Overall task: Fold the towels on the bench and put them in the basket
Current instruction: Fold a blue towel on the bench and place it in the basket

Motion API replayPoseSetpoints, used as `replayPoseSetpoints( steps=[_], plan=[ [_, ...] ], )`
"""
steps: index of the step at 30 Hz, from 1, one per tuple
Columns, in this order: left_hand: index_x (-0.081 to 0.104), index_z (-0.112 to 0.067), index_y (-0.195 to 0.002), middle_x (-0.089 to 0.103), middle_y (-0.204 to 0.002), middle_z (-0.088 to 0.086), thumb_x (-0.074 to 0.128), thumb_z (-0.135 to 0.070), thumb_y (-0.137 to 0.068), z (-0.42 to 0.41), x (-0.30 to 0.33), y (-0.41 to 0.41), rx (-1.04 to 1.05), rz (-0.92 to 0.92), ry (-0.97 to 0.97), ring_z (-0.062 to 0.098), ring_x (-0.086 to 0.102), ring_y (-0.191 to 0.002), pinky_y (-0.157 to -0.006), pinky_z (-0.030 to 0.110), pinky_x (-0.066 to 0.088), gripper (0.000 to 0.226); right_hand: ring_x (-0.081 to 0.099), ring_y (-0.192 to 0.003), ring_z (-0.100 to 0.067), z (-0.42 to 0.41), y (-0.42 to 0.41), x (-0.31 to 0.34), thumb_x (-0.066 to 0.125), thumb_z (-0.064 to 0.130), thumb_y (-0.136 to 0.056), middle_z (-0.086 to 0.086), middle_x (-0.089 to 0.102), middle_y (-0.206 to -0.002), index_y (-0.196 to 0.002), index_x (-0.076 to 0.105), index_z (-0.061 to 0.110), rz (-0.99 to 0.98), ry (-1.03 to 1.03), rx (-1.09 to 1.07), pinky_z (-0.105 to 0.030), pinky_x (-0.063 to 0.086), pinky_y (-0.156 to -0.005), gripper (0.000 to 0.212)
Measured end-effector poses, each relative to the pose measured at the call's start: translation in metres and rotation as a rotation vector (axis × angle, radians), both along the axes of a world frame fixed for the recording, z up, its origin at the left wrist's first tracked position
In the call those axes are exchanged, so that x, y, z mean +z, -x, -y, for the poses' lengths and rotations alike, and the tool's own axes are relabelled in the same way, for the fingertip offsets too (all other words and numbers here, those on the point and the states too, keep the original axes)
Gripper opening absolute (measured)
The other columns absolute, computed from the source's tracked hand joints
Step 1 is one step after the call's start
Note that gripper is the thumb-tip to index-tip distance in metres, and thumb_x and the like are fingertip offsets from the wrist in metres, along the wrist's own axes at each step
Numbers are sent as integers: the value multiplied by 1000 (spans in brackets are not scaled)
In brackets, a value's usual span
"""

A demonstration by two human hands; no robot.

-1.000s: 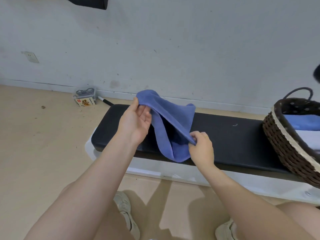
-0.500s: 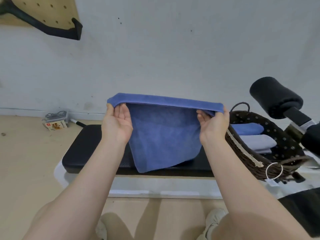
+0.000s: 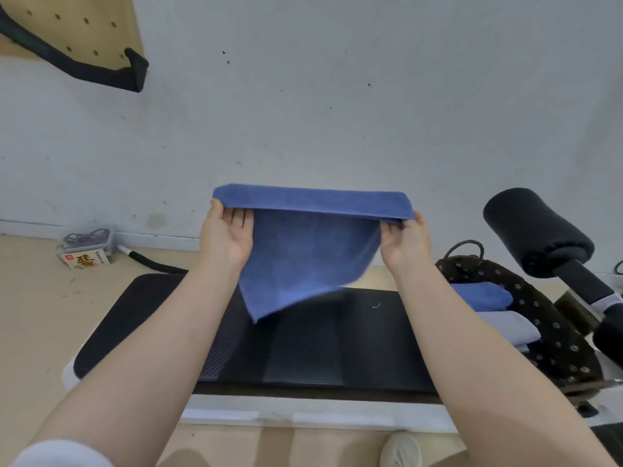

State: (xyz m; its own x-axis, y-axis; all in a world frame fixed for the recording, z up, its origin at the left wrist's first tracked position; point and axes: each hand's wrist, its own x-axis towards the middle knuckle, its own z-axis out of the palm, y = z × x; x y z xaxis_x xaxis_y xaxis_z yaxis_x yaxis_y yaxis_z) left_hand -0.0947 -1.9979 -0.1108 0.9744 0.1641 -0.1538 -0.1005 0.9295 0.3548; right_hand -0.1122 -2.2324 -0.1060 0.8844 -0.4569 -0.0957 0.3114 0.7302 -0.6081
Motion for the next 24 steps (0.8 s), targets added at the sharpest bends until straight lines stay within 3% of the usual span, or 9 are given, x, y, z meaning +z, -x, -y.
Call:
replayPoseSetpoints(
  steps=[3,5,9,11,14,18,21,24],
  plan=[
    [60,-11,-107,71,-95,1,43,-26,-99,3,13,-12,15,118,-4,15,67,-96,-92,29,52,24,63,-85,-18,9,-16,8,42,-3,-95,-7,62,-97,-121,48,9,82,-52,8,-26,57,-76,29],
    [59,-15,-110,71,-93,-4,43,-28,-99,1,1,-17,16,51,-142,10,67,-92,-86,25,52,23,63,-89,-18,15,-18,0,44,-2,-95,-6,62,-100,-123,47,9,11,30,9,-28,57,-76,31],
    [60,-18,-101,64,-96,-4,48,-26,-96,-7,-67,-7,-33,-350,-665,11,60,-94,-76,20,45,15,60,-77,-16,27,-10,-57,39,-1,-95,-8,60,-98,-100,53,9,-445,322,82,-24,55,-60,18],
    [60,-13,-97,61,-86,-1,51,-20,-94,-11,-96,3,-47,-495,-796,14,58,-83,-73,22,44,12,60,-65,-15,30,-4,-90,36,3,-96,-9,60,-101,-108,48,13,-701,486,139,-25,51,-57,19],
    [58,-7,-102,61,-82,4,50,-17,-94,-19,-125,13,-94,-648,-916,13,57,-74,-67,26,46,15,58,-48,-17,27,11,-119,32,7,-96,-10,61,-83,-107,39,16,-923,718,195,-24,45,-44,16],
    [57,-5,-101,60,-76,6,46,-18,-97,-26,-143,25,-136,-688,-1048,14,54,-66,-62,25,48,18,55,-50,-18,23,35,-133,36,5,-94,-13,60,-77,-109,39,13,-904,1006,247,-25,44,-45,17],
    [54,-4,-107,57,-79,7,42,-12,-97,-28,-147,34,-116,-606,-1136,14,51,-64,-65,28,48,18,55,-47,-17,21,52,-131,35,2,-95,-13,61,-72,-104,45,14,-787,994,258,-25,46,-48,18],
    [49,-16,-111,53,-81,5,44,-6,-92,-33,-141,49,-79,-486,-1154,13,46,-62,-60,27,43,22,58,-42,-14,25,72,-127,33,-6,-92,-14,64,-70,-88,56,15,-562,936,214,-21,47,-45,31]
  ],
)
